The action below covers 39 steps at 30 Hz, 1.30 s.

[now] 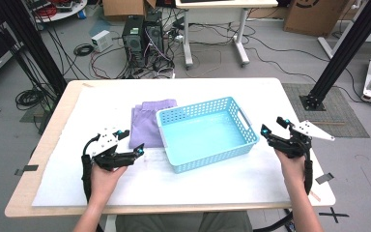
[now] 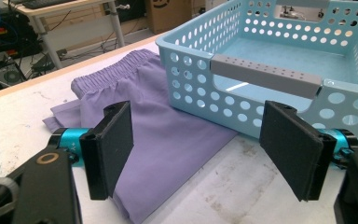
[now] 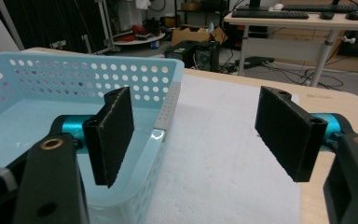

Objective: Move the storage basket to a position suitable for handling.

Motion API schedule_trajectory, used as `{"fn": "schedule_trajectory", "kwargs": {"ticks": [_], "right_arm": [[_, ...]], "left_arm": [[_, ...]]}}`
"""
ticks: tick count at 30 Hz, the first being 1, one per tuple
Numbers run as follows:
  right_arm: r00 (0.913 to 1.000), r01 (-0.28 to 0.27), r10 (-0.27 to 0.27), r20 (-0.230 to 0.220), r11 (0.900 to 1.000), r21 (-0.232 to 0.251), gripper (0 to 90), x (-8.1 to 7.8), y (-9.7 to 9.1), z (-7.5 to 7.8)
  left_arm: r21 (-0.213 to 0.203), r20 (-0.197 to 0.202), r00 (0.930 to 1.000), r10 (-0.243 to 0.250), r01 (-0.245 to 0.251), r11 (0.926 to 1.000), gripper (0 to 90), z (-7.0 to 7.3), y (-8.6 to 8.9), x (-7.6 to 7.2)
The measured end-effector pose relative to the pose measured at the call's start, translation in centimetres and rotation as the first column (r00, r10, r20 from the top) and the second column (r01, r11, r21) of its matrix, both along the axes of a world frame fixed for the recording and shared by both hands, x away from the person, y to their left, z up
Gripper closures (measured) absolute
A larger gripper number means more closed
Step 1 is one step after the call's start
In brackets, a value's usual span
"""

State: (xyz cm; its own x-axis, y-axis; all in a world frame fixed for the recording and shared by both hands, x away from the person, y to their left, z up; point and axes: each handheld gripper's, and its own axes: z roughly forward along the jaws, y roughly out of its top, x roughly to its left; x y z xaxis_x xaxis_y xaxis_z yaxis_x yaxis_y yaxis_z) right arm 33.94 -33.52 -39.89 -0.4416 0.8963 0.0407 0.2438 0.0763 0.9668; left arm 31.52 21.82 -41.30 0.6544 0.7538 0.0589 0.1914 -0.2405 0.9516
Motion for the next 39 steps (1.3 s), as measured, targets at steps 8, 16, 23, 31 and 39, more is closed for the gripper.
{"fn": "schedule_trajectory", "kwargs": {"ticks": [8, 16, 23, 31, 39], "right_arm": [[1.0, -0.002, 0.002, -0.01, 1.0, 0.003, 26.5, -0.1, -0.2, -0.1], [0.9896, -0.144, 0.144, -0.005, 0.9896, -0.002, 26.2, -0.3, -0.5, -0.9], [0.9858, -0.168, 0.168, 0.002, 0.9858, -0.011, 26.2, -1.0, -0.6, -1.3], [0.9803, -0.197, 0.195, -0.03, 0.9791, -0.051, 26.3, -1.5, -0.9, -2.5], [0.9675, -0.236, 0.227, -0.112, 0.9689, -0.075, 26.7, -0.8, -0.3, -3.7]], "left_arm": [[-0.01, -0.01, 0.9999, 0.0, 0.0, 0.9999, 25.8, 0.1, 0.0, 0.1], [-0.035, -0.011, 0.9985, -0.054, 0.054, 0.9979, 25.6, -0.2, -1.3, -0.5], [-0.073, -0.02, 0.9956, -0.092, 0.09, 0.9933, 25.2, -0.2, -2.4, -1.6], [-0.044, -0.026, 0.9918, -0.125, 0.123, 0.9914, 25.2, -1.0, -5.0, -4.0], [-0.02, -0.094, 0.9823, -0.162, 0.16, 0.9869, 25.2, -2.5, -8.0, -4.1]]}}
